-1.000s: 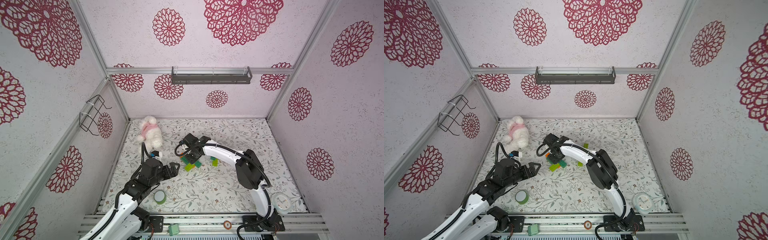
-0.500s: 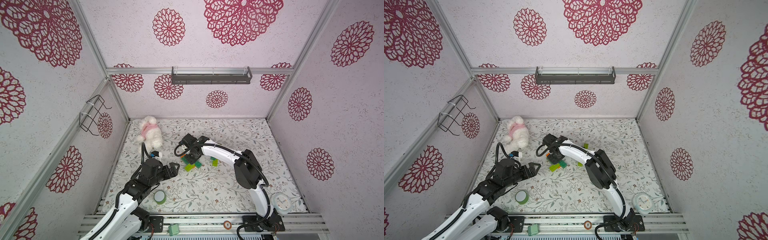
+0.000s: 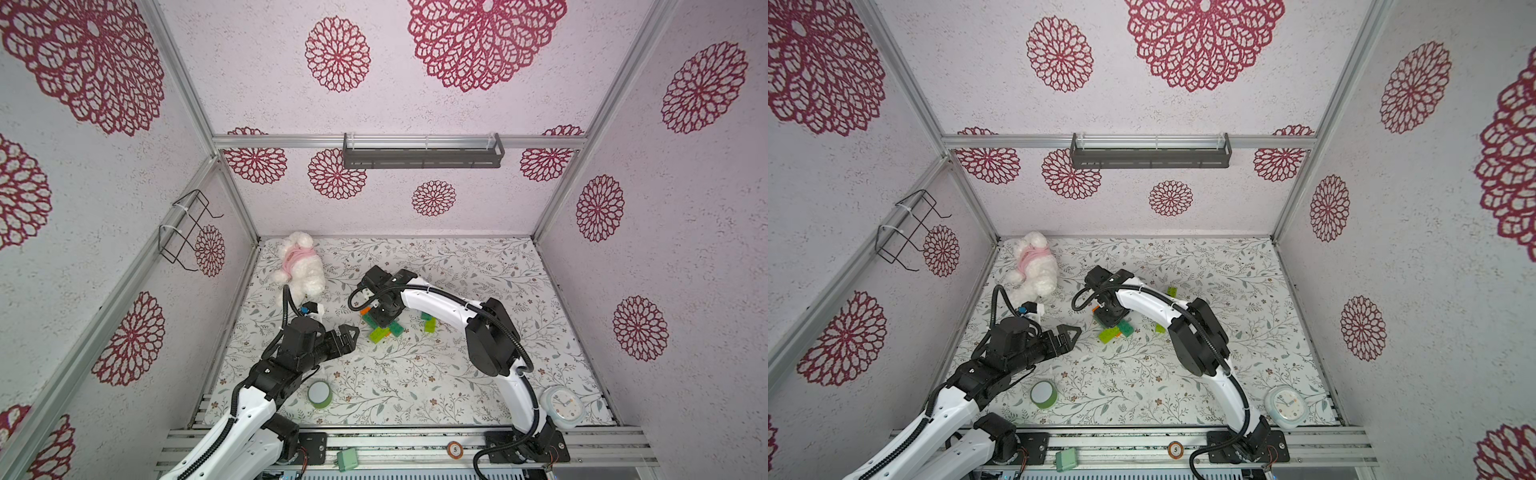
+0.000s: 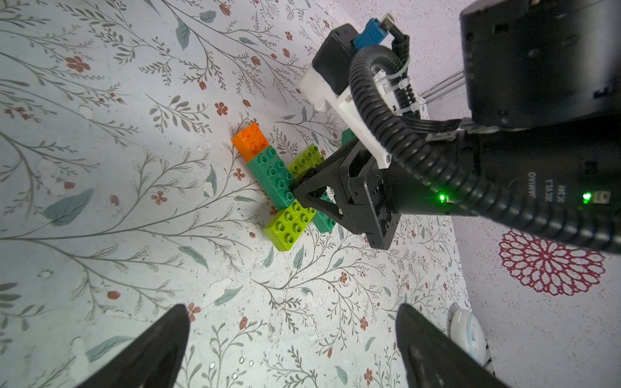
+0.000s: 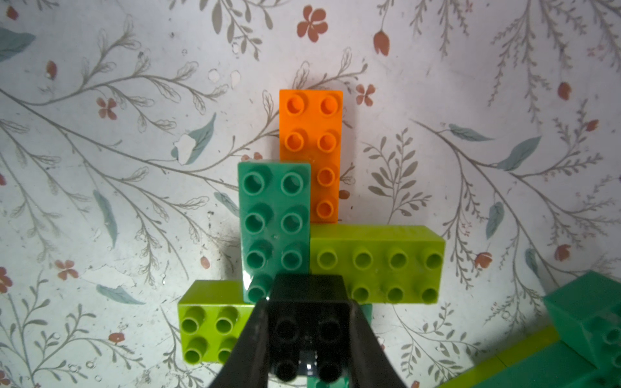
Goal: Assemble a small pinwheel with lego
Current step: Assemble the lego brick with the lego brick.
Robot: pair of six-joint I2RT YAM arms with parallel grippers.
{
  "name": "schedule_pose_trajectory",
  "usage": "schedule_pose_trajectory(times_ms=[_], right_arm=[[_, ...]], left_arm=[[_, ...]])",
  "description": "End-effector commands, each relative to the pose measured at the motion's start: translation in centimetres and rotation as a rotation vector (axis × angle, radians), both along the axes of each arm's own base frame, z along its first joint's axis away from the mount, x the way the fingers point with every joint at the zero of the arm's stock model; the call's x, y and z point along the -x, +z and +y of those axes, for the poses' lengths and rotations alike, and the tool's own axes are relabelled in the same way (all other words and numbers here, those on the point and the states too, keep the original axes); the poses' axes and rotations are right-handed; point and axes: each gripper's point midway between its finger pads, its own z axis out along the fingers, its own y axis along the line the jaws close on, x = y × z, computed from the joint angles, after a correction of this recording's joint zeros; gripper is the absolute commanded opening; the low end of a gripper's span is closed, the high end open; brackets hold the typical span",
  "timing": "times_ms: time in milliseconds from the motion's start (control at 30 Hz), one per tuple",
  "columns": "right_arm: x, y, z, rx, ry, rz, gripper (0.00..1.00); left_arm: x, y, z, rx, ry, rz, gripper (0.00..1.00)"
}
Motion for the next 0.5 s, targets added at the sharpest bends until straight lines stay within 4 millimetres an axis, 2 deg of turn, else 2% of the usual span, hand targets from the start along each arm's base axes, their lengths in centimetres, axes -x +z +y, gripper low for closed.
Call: schedule_pose_trajectory(times_ms=[0,100,467], right_arm=[[1.1,-1.4,-1.5,0.084,-0.025,0.075,0.23],[0.5,-0.4,-1.3,0.07,-0.03,0.044,0.32],[-1.1,2.4,-0.5,0.02,-0.044,-0.027,0.51]], left_arm=[[-0.3,0.3,0.2,0.0,0.005,-0.022,0.97],[-0.2,0.2,0.2,0.003,0.005,-0.02,0.97],[-0.3,-0.1,0.2,0.008,0.008,-0.015,0.97]])
